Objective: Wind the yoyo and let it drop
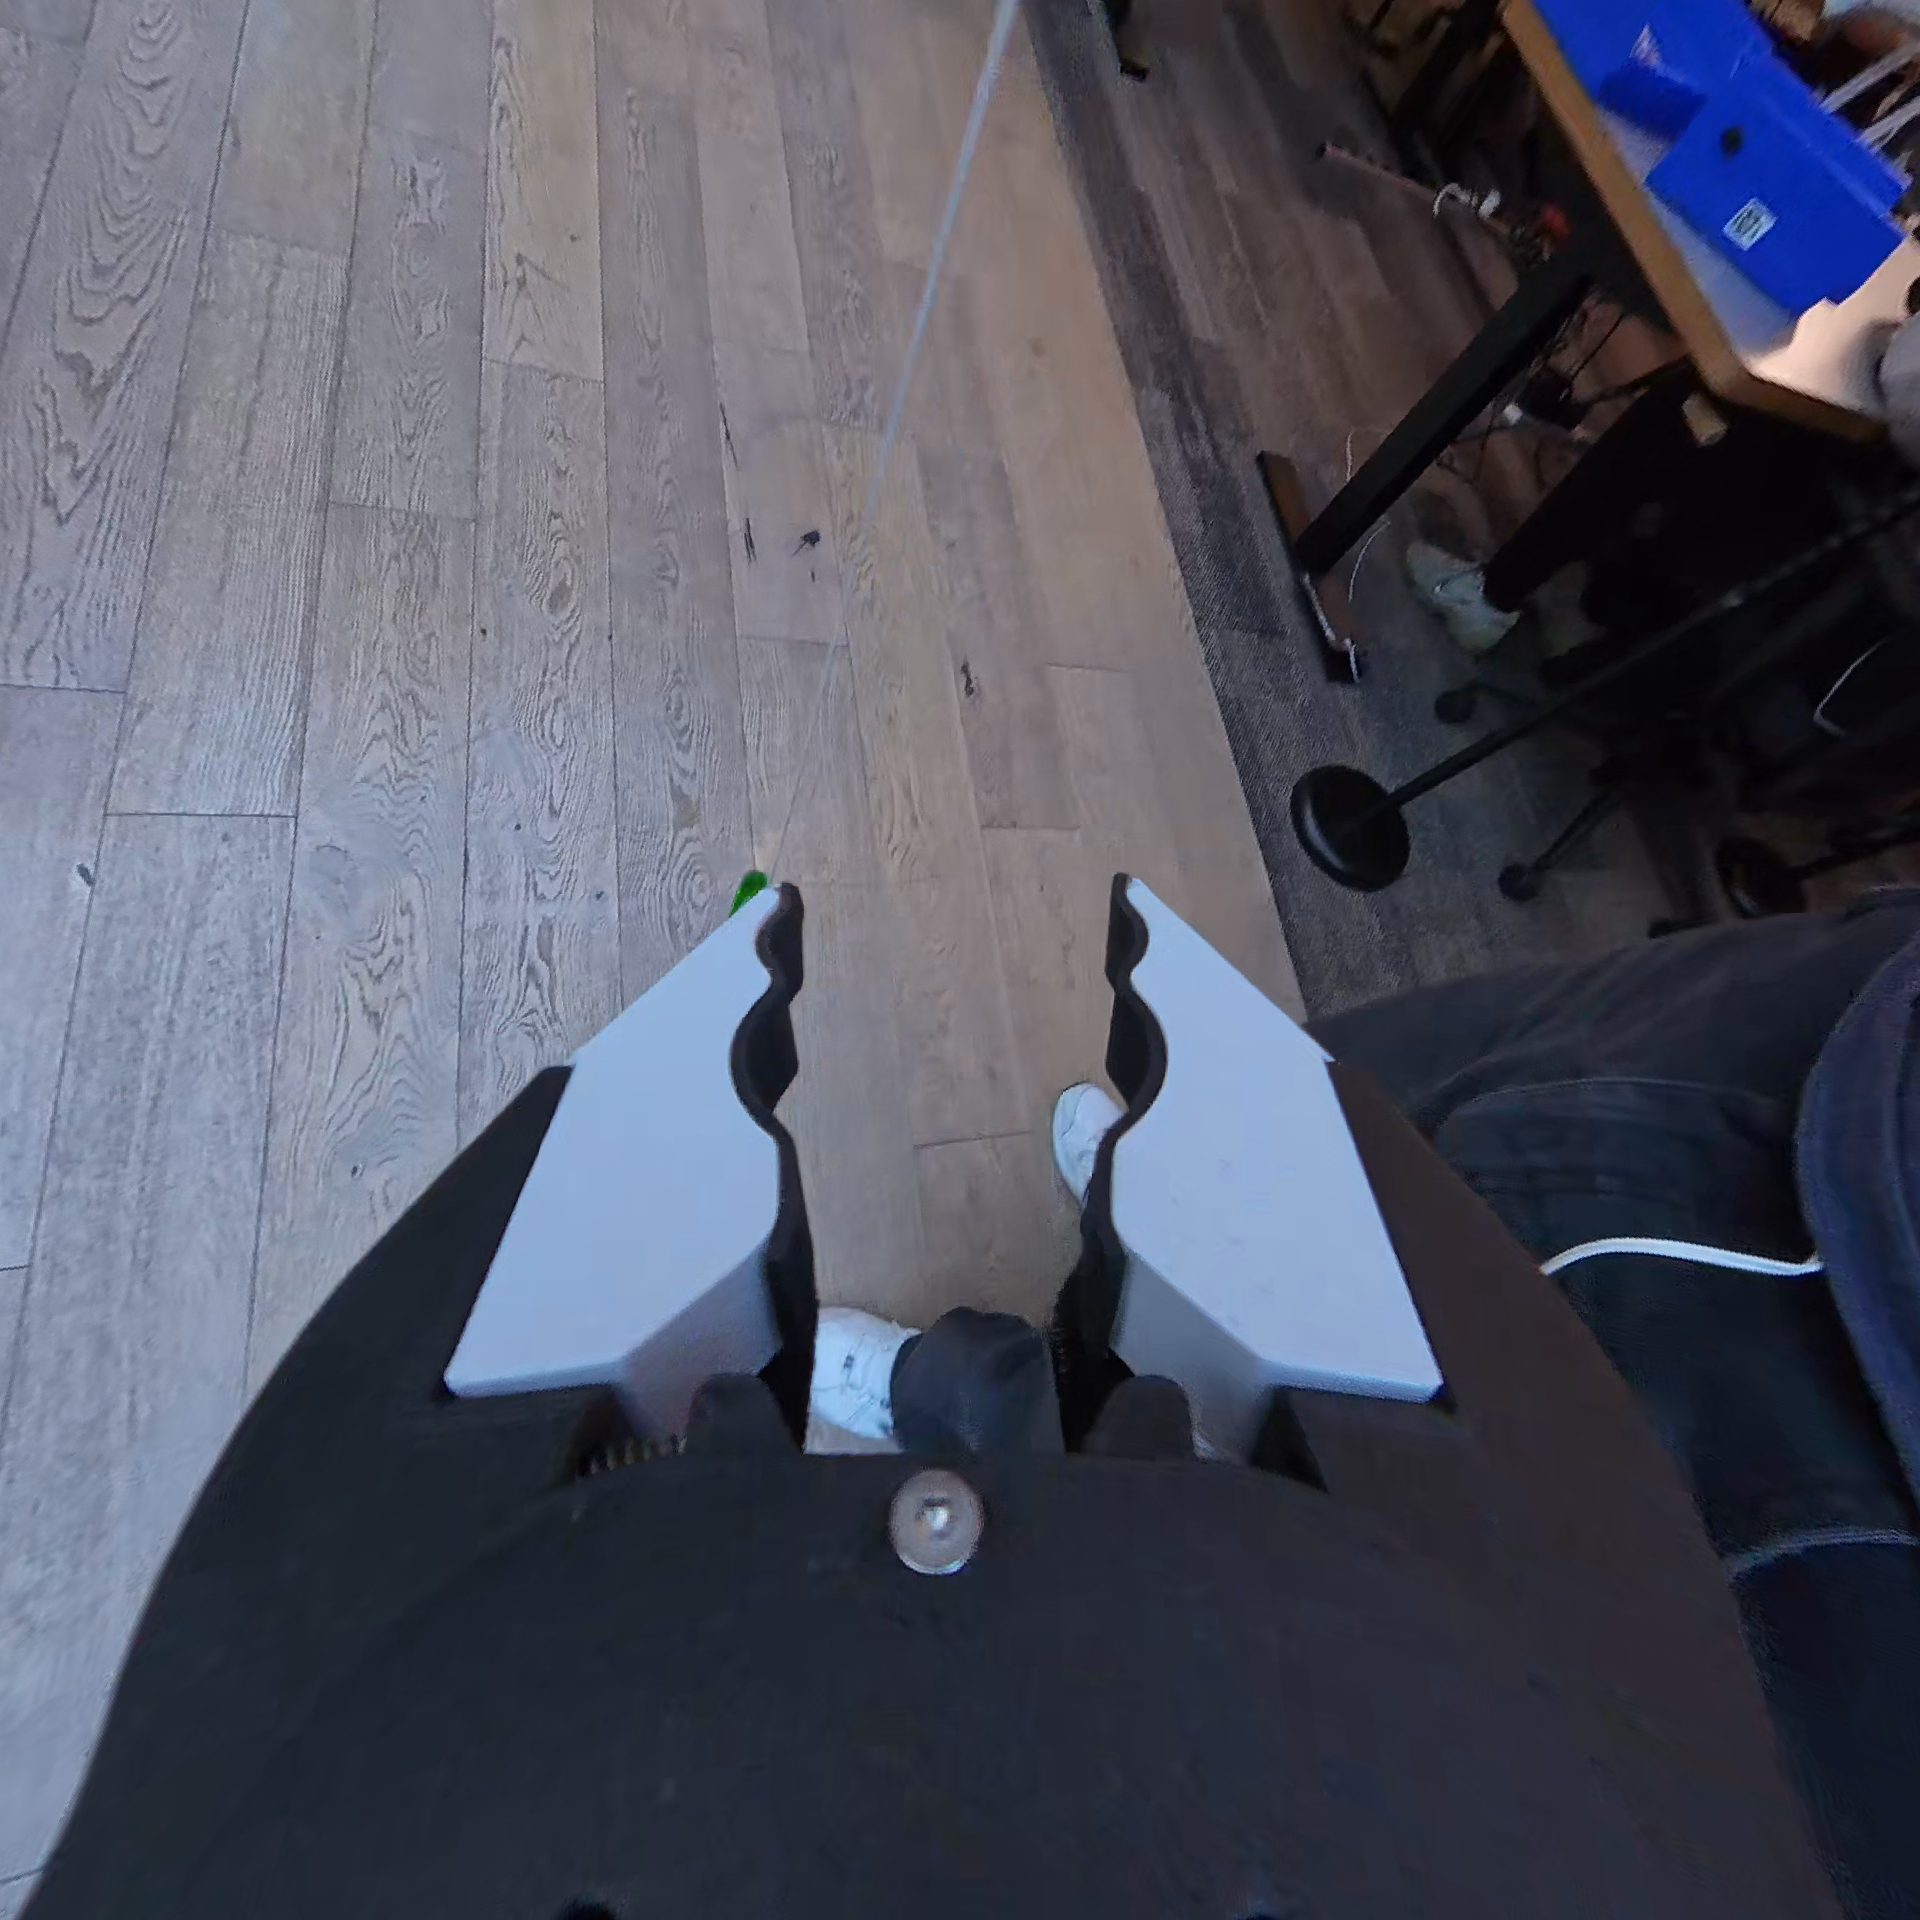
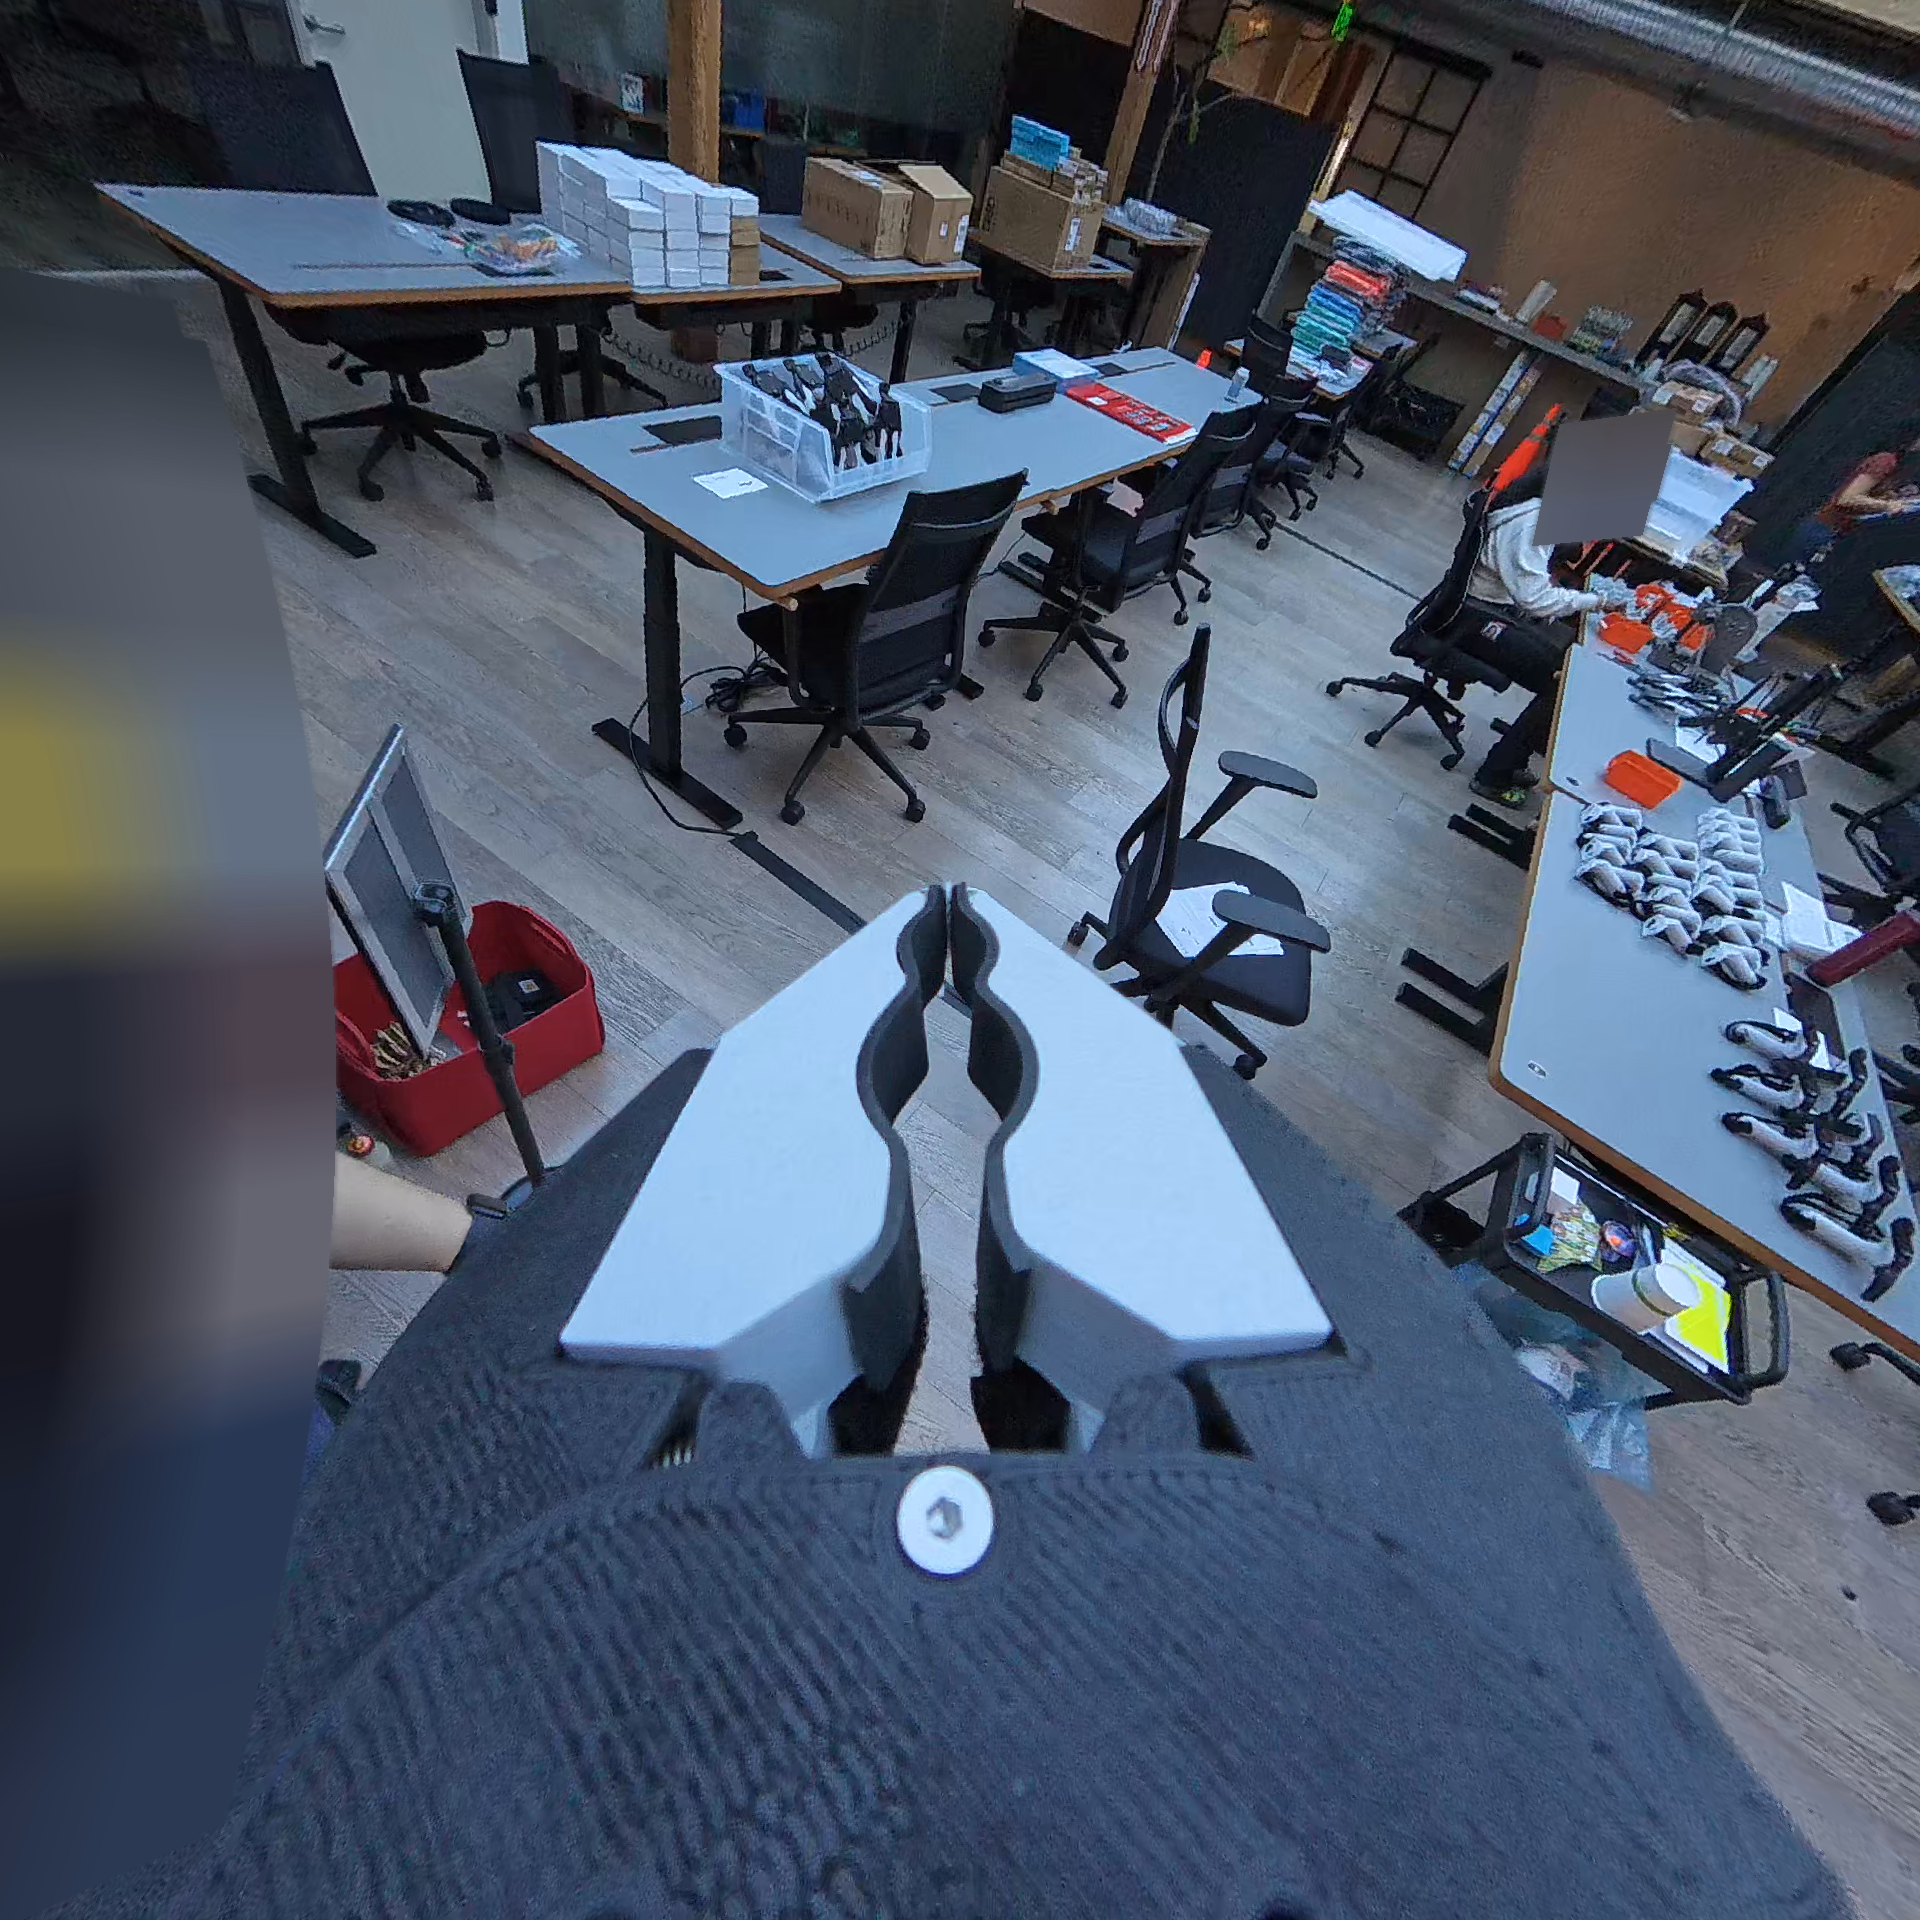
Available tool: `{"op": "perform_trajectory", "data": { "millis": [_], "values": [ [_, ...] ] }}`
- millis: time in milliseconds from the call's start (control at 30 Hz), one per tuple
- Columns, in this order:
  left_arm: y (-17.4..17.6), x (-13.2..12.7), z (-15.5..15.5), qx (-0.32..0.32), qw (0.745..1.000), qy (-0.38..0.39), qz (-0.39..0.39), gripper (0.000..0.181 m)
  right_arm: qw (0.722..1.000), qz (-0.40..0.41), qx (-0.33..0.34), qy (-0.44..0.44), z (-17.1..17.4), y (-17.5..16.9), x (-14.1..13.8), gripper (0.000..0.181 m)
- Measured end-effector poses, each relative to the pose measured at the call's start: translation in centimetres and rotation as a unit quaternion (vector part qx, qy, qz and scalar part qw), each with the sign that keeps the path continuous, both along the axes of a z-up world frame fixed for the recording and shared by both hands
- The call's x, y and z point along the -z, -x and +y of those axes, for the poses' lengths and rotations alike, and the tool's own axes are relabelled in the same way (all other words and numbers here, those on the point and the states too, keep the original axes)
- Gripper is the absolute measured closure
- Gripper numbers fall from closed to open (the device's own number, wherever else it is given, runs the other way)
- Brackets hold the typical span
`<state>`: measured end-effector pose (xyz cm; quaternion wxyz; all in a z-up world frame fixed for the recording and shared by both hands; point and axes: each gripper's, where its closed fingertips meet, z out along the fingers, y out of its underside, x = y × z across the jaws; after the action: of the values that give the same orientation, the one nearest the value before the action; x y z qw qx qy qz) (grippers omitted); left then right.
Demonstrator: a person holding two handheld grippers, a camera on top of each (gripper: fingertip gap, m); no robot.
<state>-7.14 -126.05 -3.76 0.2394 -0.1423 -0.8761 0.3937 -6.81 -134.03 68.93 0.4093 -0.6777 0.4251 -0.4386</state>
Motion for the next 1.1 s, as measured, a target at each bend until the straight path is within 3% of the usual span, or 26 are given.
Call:
{"op": "perform_trajectory", "data": {
  "millis": [233,333,667,1100],
  "values": [
    [-0.2,2.8,0.2,-0.013,0.999,-0.01,-0.04,0.121,0.998,0.025,0.012,0.051,1.7,-1.7,-2.4,0.181],
    [-0.8,3.7,0.3,-0.02,0.998,-0.018,-0.053,0.128,0.998,0.023,0.011,0.063,2.4,-2.3,-3.4,0.181],
    [-3.3,7.8,0.4,-0.107,0.988,-0.056,-0.101,0.11,0.998,0.012,0.006,0.064,4.6,-4.0,-7.8,0.181],
    [-5.2,7.8,-1.8,-0.137,0.981,-0.035,-0.133,0.102,0.996,-0.039,0.027,0.077,5.8,-4.2,-16.6,0.181]
  ]
}}
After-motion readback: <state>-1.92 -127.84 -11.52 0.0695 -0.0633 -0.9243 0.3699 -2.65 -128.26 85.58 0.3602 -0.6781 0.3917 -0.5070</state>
